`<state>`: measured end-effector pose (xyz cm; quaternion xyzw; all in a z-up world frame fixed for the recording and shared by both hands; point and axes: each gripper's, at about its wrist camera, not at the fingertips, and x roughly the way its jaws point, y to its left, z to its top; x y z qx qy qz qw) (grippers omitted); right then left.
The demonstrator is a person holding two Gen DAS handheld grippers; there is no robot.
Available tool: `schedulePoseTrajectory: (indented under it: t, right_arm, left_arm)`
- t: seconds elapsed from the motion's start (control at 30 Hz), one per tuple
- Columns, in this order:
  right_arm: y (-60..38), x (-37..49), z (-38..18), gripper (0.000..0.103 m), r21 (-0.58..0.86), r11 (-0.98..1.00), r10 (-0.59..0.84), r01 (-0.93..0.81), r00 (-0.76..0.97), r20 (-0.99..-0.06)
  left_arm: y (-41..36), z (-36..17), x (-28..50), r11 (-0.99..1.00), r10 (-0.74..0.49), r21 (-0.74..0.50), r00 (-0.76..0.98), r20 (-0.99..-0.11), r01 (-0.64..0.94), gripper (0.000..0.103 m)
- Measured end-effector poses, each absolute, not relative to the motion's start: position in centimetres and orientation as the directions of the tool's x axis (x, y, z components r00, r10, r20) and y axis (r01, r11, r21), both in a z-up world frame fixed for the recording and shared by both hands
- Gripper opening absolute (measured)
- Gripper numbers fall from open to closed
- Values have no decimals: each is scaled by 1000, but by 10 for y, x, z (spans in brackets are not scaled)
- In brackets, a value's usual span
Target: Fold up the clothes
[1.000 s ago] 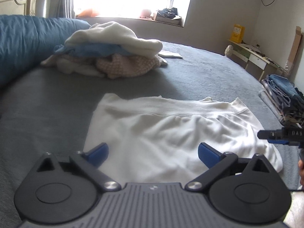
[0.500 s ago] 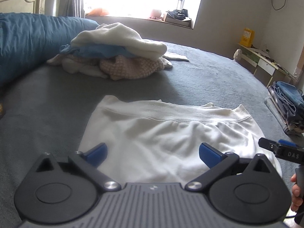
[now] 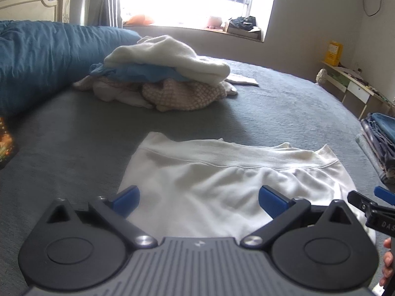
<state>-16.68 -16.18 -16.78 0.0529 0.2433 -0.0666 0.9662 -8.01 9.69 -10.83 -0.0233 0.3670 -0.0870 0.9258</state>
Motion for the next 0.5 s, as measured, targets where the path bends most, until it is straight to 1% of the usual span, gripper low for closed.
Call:
schedulePoseTrajectory:
  t: [0.1,0.2,0.33,0.4,0.5]
  right_arm:
    - [-160,-166,-169,102,39,986,-126,165,868,-480]
    - [-162,-167,-170,102,38,985,-126,166,860,-495]
    - [-172,-159,-180,102,111,967,-121,229,799,-589]
    - [-177,-156,-187,102,140,953,-123,267,767,-630]
    - [-180,-152,-194,102,140,944,-129,298,727,-674]
  left_arm:
    - [95,-113,-73,990,-138,-81,689,-712,114,103]
    - [90,-120,-72,994,-96,-34,670,-736,104,103]
    - [84,-134,-68,994,-36,38,617,-786,106,103]
    - [84,-141,-67,993,-23,48,588,-809,106,103]
    - [84,-148,-68,993,-19,49,562,-827,107,103]
